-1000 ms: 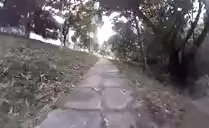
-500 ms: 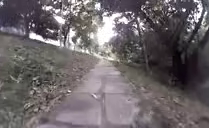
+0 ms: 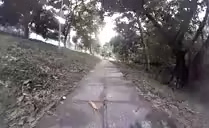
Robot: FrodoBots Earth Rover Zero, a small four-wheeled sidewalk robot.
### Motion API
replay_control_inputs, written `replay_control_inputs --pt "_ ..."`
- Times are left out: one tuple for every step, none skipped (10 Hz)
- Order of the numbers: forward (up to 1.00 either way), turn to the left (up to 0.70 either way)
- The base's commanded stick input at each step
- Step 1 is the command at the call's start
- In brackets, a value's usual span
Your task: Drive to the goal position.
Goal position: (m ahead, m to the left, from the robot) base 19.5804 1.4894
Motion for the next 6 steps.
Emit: replay_control_inputs --pt "0.7 0.0" --pt "0.7 0.0" --pt "0.7 0.0" --pt "0.7 0.0" --pt "0.7 0.0" --pt "0.7 -0.08"
